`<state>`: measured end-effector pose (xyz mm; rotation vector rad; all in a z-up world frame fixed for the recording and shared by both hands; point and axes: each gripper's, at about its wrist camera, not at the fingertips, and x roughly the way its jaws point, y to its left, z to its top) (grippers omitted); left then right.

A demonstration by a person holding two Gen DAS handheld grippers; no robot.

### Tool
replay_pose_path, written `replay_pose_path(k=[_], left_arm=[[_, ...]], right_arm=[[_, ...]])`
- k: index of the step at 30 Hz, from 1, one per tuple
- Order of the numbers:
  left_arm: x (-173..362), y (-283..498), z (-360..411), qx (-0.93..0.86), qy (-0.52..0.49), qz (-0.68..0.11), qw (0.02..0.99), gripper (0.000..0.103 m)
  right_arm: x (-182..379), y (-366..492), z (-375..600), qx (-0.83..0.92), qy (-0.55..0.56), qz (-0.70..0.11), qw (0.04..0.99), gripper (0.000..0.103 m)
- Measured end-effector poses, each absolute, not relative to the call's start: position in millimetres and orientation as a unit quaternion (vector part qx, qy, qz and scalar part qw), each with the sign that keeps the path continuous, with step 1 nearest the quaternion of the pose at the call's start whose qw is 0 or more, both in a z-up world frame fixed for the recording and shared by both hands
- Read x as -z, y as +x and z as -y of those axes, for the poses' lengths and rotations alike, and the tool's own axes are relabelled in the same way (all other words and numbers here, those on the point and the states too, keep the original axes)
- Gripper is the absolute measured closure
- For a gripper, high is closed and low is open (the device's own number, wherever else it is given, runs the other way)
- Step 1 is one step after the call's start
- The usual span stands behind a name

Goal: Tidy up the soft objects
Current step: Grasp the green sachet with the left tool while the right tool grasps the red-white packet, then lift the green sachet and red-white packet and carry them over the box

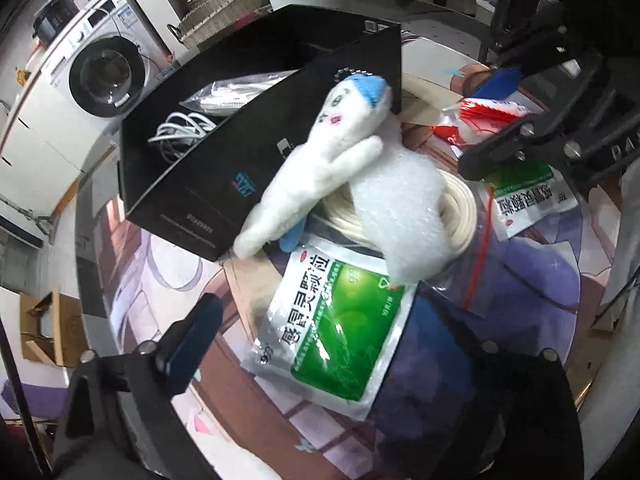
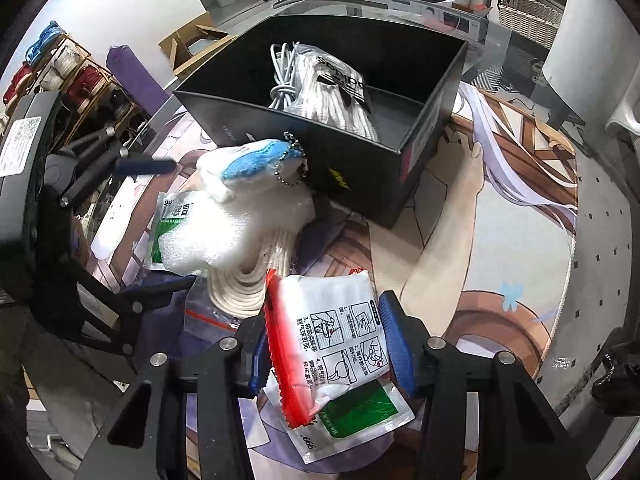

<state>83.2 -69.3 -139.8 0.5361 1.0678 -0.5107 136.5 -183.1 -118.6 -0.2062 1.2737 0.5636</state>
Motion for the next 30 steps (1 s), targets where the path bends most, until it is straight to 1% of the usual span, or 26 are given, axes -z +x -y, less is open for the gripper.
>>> replay_pose_path(k=[1,4,6,8,12,13,17,23,30], left_arm=[[141.8,89.1,66.7,0.244,0.231,-0.509,0.792,0.002],[142.4,102.5,57.7,0.272,0.168,-0.551,0.771,0.021],[139.5,98.9,61.1,0.277,0.177,-0.549,0.768,0.03],[136.7,94.0,65.9,0.283,0.184,-0.546,0.767,0.046],[130.7,84.5,76.8,0.29,0.187,-0.546,0.764,0.065],[129.6,84.1,76.6,0.29,0.186,-0.546,0.764,0.07],[124.8,79.7,71.3,0.299,0.186,-0.547,0.76,0.075],[100.1,69.4,59.1,0.306,0.17,-0.527,0.774,0.075],[62.7,65.9,43.7,0.323,0.143,-0.473,0.807,0.075]], right_arm=[[118.5,136.4,182.6,-0.259,-0.095,-0.586,0.762,0.053],[120.6,138.4,185.6,-0.26,-0.095,-0.587,0.761,0.053],[120.8,138.9,186.5,-0.261,-0.094,-0.586,0.761,0.053],[120.7,138.6,185.6,-0.265,-0.096,-0.586,0.76,0.053],[120.3,134.7,181.3,-0.274,-0.102,-0.583,0.758,0.054],[119.5,133.4,180.9,-0.277,-0.103,-0.581,0.758,0.055],[112.9,129.9,181.5,-0.283,-0.102,-0.57,0.764,0.058],[104.8,125.4,181.5,-0.297,-0.102,-0.557,0.769,0.059],[87.5,123.6,184.0,-0.301,-0.091,-0.536,0.783,0.059]])
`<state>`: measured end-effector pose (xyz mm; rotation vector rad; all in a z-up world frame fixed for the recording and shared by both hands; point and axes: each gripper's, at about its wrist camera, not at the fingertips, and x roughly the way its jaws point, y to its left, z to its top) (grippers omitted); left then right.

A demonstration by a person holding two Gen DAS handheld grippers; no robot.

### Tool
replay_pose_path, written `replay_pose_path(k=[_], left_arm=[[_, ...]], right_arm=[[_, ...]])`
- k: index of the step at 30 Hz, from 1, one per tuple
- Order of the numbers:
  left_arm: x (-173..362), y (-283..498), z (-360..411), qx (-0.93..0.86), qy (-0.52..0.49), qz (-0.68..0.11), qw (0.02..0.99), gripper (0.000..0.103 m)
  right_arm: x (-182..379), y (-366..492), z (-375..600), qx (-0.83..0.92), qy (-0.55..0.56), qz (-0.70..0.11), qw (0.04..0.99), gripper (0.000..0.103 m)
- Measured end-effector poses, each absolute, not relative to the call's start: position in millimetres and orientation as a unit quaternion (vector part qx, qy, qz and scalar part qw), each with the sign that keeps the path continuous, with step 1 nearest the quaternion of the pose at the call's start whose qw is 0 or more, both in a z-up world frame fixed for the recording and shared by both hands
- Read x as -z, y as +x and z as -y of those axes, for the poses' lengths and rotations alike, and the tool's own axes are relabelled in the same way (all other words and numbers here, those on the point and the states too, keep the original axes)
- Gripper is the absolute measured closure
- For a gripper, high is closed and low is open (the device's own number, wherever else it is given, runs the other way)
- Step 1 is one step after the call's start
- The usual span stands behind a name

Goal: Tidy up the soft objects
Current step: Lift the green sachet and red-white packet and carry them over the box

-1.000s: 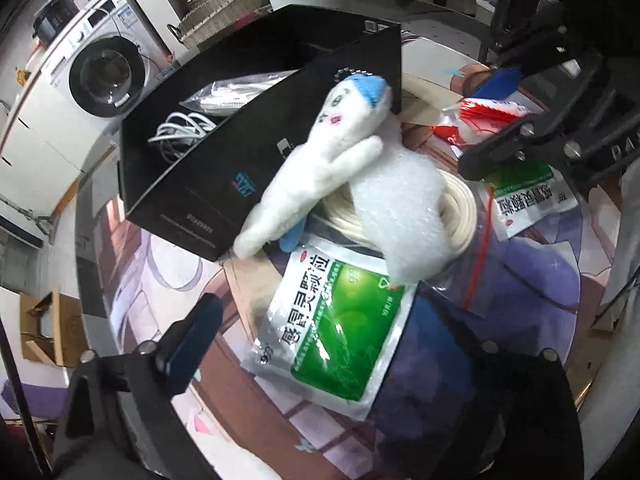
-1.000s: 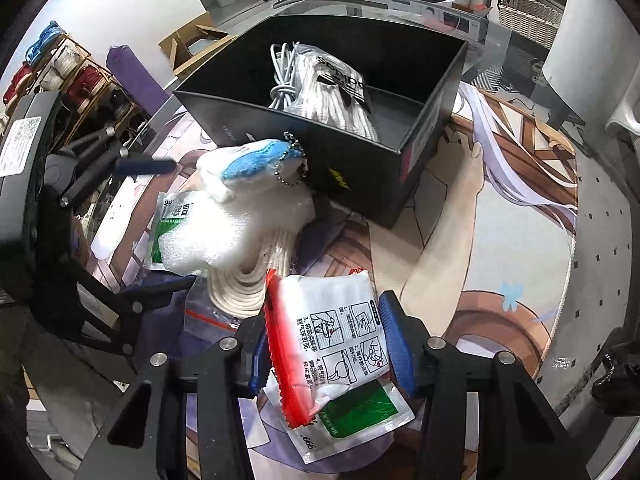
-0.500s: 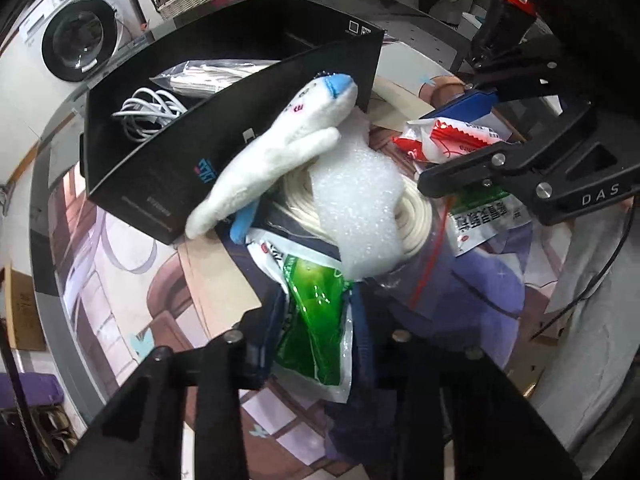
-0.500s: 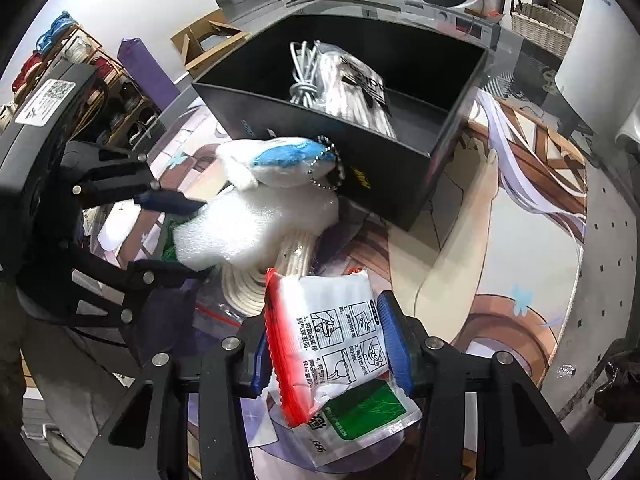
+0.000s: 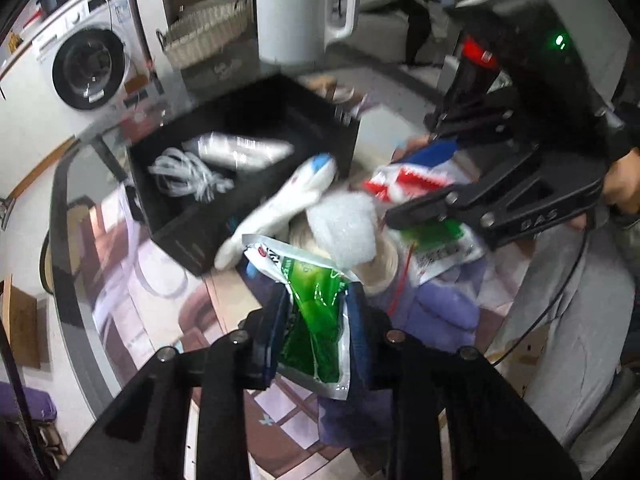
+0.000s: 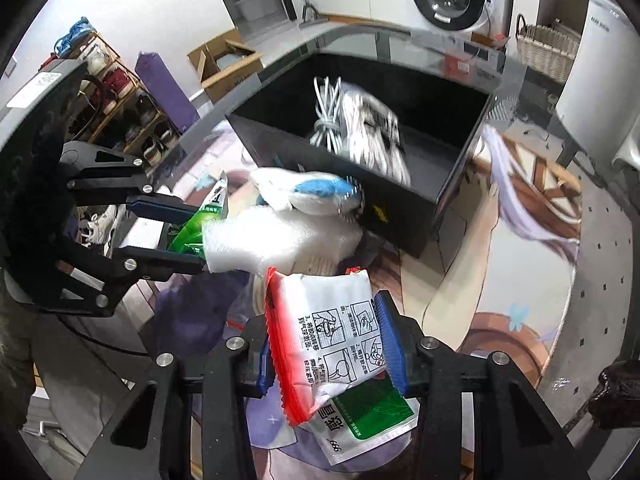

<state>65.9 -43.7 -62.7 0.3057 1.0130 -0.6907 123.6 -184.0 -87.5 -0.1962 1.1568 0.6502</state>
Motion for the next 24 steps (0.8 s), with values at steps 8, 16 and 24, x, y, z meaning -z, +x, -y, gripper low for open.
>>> replay_pose_path(k=[8,16,24], left_arm=[[34.2,62.6,26.1,0.316,0.114,-0.423,0.841,0.075],[-0.4,64.4,15.7,0.252,0.063,-0.335,0.906,0.075],[-25.9,54.0,-0.1,0.195,0.046,-0.249,0.948,0.075]], right_arm=[[57.5,116.3,181.9,-0.305,-0.084,-0.479,0.819,0.059],[23.2,106.2,179.4,-0.295,-0.065,-0.395,0.868,0.059],[-17.5,80.7,178.5,-0.28,-0.061,-0.278,0.917,0.059]])
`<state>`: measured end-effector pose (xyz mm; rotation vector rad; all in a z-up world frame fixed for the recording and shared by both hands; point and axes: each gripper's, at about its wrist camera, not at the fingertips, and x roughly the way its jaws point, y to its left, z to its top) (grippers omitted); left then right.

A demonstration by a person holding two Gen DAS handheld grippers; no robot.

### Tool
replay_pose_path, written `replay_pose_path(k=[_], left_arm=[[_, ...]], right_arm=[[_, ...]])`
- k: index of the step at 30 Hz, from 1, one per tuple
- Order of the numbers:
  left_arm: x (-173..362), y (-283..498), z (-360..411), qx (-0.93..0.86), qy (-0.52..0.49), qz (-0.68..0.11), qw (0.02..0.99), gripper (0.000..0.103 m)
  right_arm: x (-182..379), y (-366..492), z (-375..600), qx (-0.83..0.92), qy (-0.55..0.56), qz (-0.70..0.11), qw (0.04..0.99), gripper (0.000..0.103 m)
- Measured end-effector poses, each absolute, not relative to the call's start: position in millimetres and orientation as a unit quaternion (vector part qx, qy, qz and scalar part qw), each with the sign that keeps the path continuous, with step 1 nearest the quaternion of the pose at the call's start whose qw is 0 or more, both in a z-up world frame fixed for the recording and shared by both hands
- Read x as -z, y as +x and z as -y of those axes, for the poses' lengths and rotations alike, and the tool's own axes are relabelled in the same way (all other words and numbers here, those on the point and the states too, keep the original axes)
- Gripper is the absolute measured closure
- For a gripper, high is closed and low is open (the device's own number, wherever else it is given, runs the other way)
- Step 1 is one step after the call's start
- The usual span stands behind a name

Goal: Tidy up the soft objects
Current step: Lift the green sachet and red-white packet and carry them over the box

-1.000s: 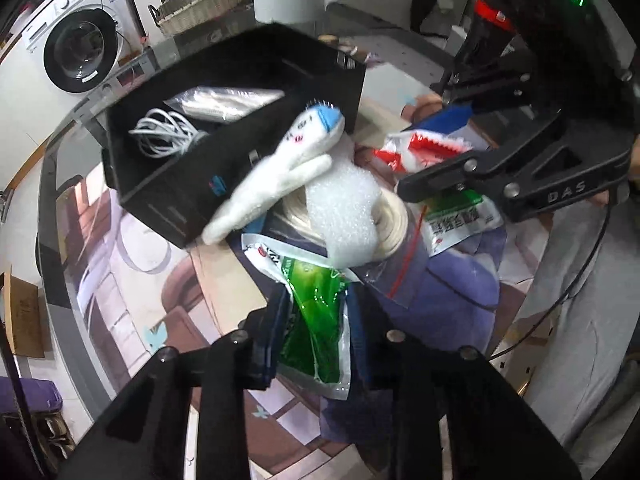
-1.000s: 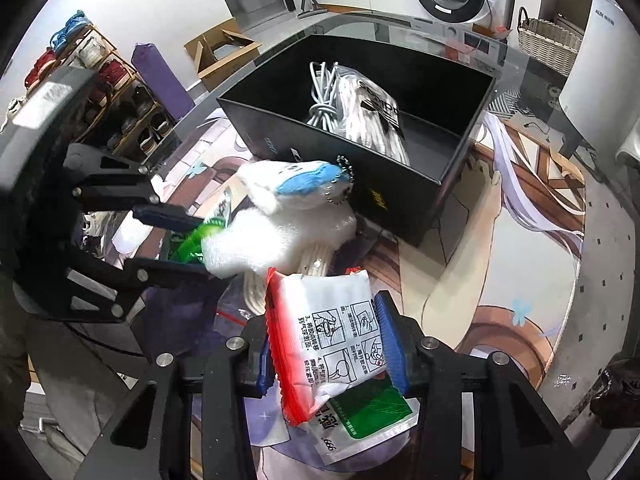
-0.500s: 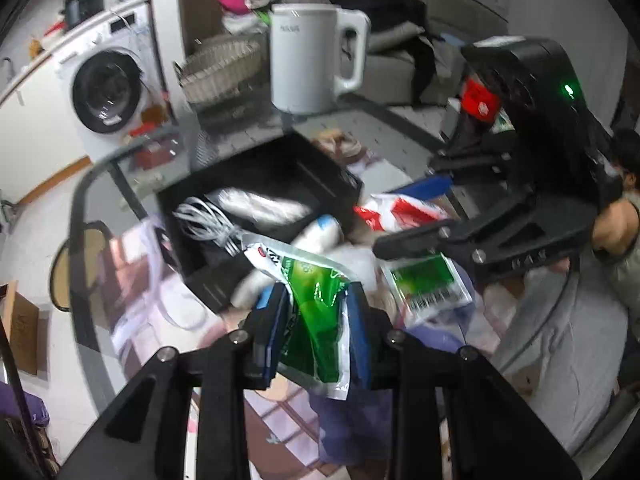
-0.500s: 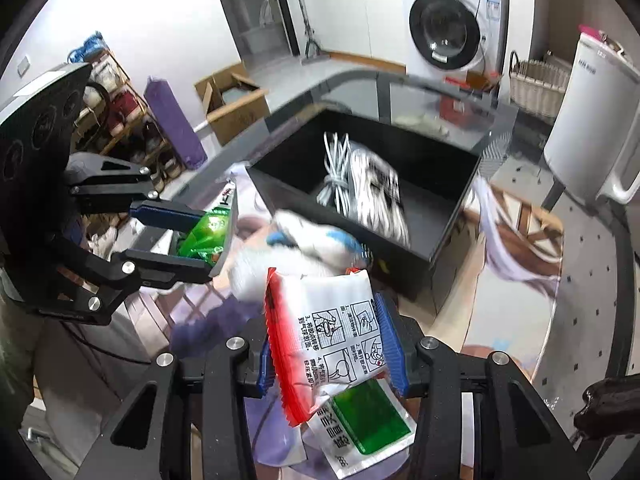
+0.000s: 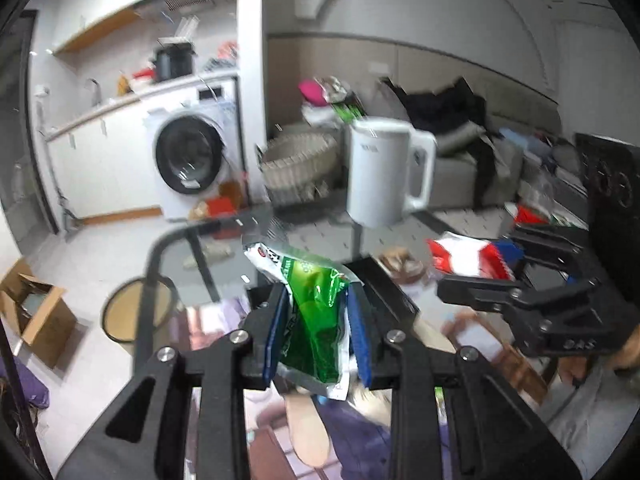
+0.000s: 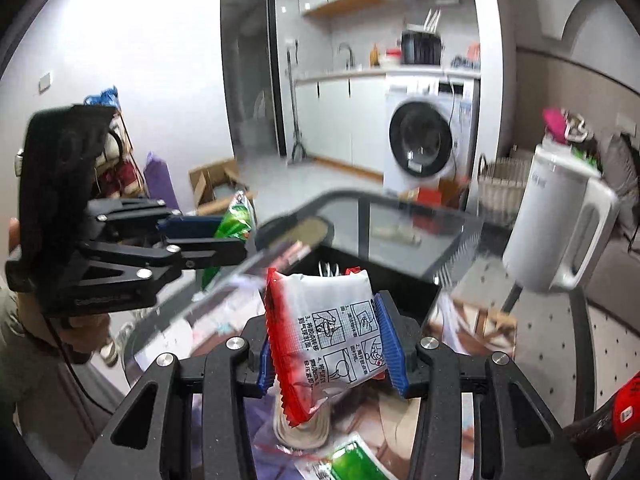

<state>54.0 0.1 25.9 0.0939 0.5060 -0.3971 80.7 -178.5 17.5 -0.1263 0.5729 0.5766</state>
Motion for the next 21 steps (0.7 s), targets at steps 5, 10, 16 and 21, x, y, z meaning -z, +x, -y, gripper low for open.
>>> replay_pose_path(k=[5,10,16,21], left_arm=[[-37.8,40.6,-4.4,0.157,0.049,-0.184,0.969,0.075],[-49.1,28.3,-13.5,0.13,0.037,-0.131,0.982,0.075],[-55.4,15.3,-21.1,0.116,0.032,-0.093,0.988,0.075],[-59.1,12.4,-24.5,0.115,0.027,-0.088,0.989,0.075]], right_arm=[[-37.6,64.1,182.7,-0.268,-0.055,-0.203,0.94,0.059],[-52.8,46.8,189.4,-0.263,-0.047,-0.139,0.953,0.059],[-65.5,28.6,195.6,-0.254,-0.034,-0.079,0.963,0.059],[-70.9,19.1,195.7,-0.253,-0.032,-0.057,0.965,0.059]])
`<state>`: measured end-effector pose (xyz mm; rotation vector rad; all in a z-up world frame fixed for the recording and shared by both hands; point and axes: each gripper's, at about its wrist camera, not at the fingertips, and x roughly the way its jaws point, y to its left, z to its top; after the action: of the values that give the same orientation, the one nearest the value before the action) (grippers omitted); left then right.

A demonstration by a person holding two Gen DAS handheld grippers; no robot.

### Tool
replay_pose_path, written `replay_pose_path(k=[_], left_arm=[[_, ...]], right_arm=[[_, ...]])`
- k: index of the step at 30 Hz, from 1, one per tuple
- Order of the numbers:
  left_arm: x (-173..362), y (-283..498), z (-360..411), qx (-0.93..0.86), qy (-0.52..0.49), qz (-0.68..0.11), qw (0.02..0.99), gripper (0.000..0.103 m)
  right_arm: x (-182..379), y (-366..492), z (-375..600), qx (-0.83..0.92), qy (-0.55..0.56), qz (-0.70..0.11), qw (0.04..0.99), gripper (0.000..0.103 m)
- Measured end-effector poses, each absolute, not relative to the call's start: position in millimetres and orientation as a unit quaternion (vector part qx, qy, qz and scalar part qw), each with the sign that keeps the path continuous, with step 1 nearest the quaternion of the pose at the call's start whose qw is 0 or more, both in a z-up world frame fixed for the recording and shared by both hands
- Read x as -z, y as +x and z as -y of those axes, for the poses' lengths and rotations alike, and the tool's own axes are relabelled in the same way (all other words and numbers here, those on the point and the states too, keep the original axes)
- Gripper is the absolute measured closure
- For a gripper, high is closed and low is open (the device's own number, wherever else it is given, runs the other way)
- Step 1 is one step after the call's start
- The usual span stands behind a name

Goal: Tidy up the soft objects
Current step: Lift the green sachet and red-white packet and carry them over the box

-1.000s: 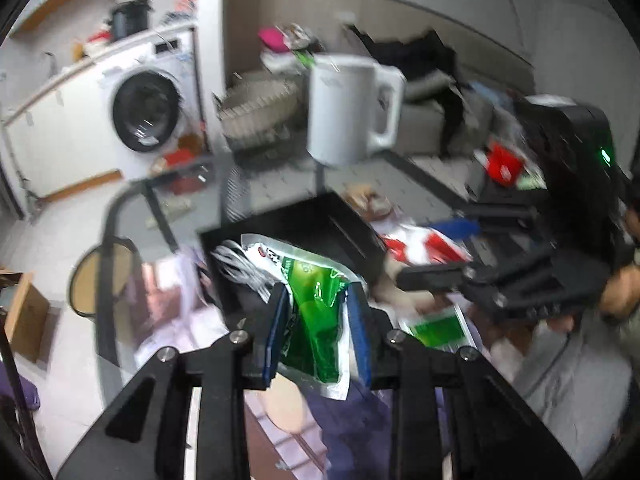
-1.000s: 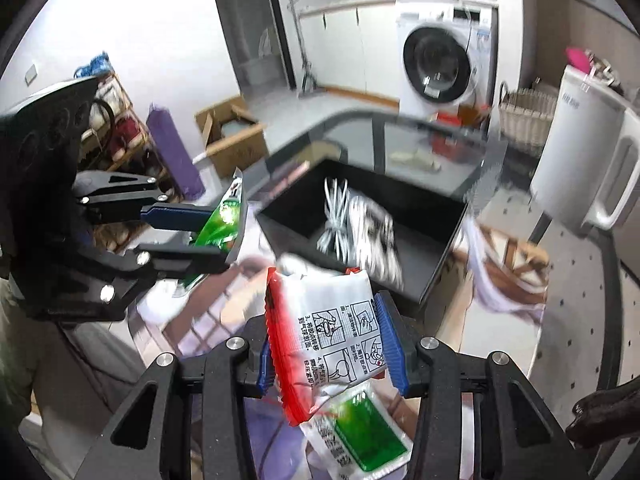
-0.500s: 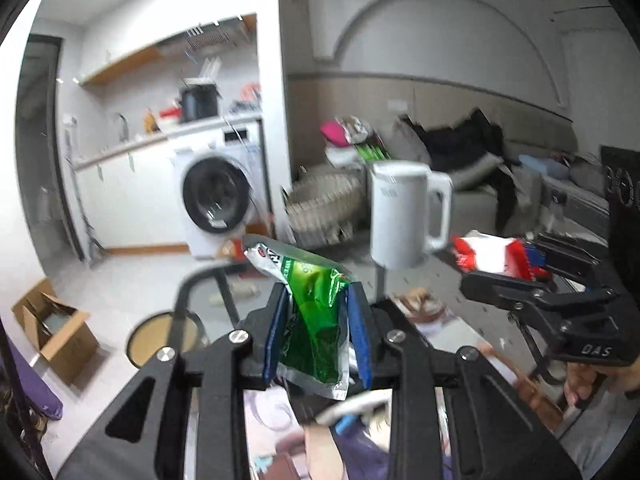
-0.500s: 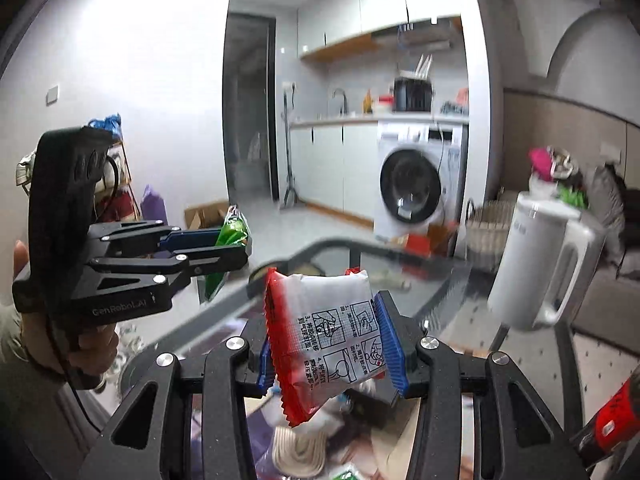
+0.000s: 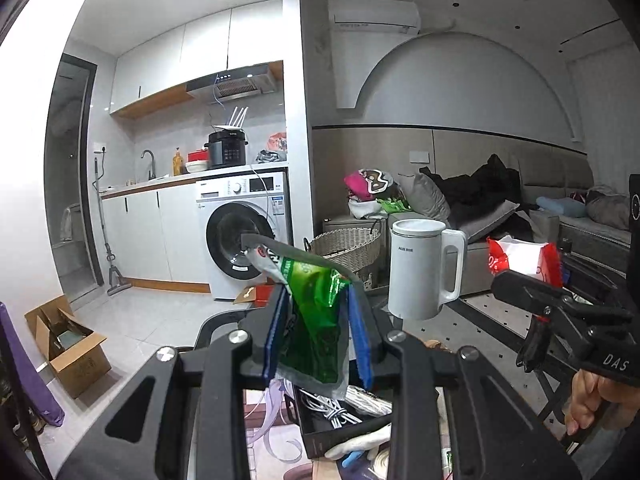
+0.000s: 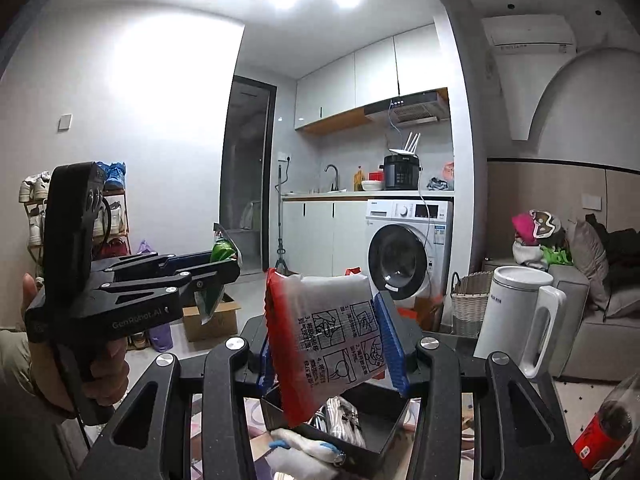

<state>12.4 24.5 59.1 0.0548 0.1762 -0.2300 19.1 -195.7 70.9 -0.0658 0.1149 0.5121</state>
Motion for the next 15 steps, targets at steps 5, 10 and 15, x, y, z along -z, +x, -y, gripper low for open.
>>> replay_pose_path(k=[5,10,15], left_arm=[[-60.4,16.5,-22.2,0.113,0.022,-0.094,0.989,0.075],[-60.9,25.1,-18.9,0.108,0.017,-0.096,0.989,0.074],[-57.7,44.8,-14.2,0.103,0.006,-0.111,0.988,0.074]], right_arm=[[-71.6,14.2,196.3,-0.249,-0.032,-0.059,0.966,0.059],[-74.1,16.7,190.9,-0.251,-0.032,-0.063,0.965,0.059],[-74.6,30.7,185.0,-0.254,-0.027,-0.064,0.965,0.059]])
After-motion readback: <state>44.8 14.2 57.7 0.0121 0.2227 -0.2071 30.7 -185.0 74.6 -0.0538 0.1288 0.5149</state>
